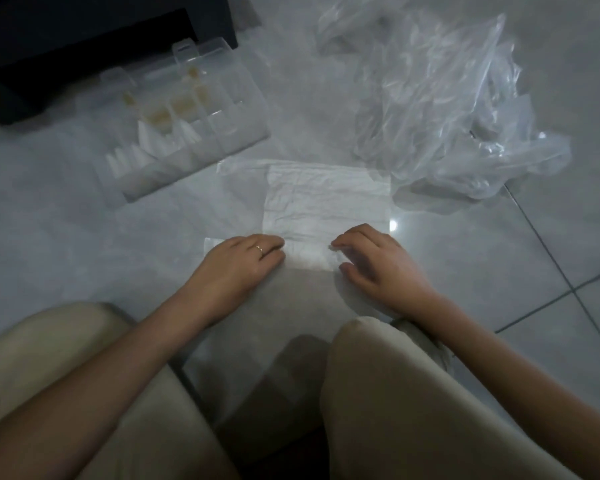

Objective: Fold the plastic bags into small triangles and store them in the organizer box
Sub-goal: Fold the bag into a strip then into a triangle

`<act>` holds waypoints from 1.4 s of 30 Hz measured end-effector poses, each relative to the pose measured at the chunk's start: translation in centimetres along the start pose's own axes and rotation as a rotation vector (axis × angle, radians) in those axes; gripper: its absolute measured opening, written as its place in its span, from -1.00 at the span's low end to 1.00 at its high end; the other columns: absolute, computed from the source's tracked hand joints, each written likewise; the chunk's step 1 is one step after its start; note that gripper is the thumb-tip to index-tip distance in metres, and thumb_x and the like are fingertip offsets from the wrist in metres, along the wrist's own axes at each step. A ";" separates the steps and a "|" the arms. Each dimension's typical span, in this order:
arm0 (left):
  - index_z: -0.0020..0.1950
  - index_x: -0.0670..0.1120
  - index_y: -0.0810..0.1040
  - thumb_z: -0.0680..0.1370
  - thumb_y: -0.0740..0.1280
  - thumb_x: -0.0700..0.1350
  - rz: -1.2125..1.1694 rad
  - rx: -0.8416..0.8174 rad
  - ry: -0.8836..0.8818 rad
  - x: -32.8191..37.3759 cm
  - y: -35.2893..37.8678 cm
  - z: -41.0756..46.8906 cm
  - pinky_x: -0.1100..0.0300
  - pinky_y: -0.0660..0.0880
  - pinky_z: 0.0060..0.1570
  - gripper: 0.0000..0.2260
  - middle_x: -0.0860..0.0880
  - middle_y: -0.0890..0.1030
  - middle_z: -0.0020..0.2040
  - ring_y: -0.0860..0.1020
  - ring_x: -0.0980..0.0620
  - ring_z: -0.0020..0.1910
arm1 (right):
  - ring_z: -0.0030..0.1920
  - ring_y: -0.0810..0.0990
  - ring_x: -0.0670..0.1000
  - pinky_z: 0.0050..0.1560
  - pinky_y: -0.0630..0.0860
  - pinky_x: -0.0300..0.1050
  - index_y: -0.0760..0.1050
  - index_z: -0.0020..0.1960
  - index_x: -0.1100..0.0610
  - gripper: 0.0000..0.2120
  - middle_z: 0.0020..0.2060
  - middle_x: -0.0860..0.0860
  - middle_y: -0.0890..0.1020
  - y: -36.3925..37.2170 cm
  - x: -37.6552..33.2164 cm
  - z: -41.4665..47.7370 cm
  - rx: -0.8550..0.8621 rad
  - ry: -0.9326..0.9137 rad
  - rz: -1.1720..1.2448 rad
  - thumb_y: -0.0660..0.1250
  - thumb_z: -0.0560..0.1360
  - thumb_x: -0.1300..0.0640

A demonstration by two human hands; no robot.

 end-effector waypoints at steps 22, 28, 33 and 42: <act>-0.20 0.15 0.40 0.44 0.15 -0.02 -1.074 -0.133 -0.511 -3.9 0.7 0.7 -0.02 0.47 0.04 -0.92 0.13 0.65 -0.03 0.60 0.08 0.06 | -0.08 0.59 -0.20 -0.03 0.45 -0.38 0.59 -0.13 -0.12 -0.80 -0.20 -0.23 0.65 -2.1 3.0 -1.1 0.085 0.232 0.384 0.40 0.49 0.20; 0.03 0.01 0.41 0.38 0.50 0.09 -1.216 -0.076 -0.589 -4.7 0.0 0.6 0.28 0.50 0.01 -0.62 0.07 0.66 0.07 0.62 0.15 0.05 | -0.25 0.63 -0.08 -0.15 0.54 -0.18 0.63 -0.13 0.08 -0.93 -0.26 -0.06 0.67 -2.2 4.4 0.0 0.119 0.339 0.570 0.41 0.48 0.22; -0.01 0.04 0.50 0.43 0.46 -0.32 -0.997 0.255 -0.754 -8.5 -0.9 0.0 0.34 0.51 -0.17 -0.68 0.08 0.62 -0.13 0.56 0.21 -0.28 | -0.32 0.60 0.01 -0.26 0.57 -0.04 0.59 -0.20 -0.04 -0.86 -0.32 -0.07 0.64 -1.8 6.2 1.2 0.182 0.487 0.505 0.43 0.44 0.19; -0.10 -0.09 0.56 0.44 0.47 -0.25 -0.810 0.414 -0.903 -11.3 -0.7 -1.3 0.20 0.51 -0.07 -0.87 0.01 0.62 -0.18 0.57 0.17 -0.22 | -0.27 0.64 0.02 -0.20 0.57 -0.06 0.55 -0.20 0.00 -0.86 -0.31 -0.04 0.66 -1.9 7.9 1.0 0.220 0.606 0.468 0.50 0.37 0.16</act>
Point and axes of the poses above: each hand's wrist, its own z-axis towards the middle knuckle, its own y-axis out of the palm, x = y × z, the point moved 8 cm from there along z, towards the middle knuckle
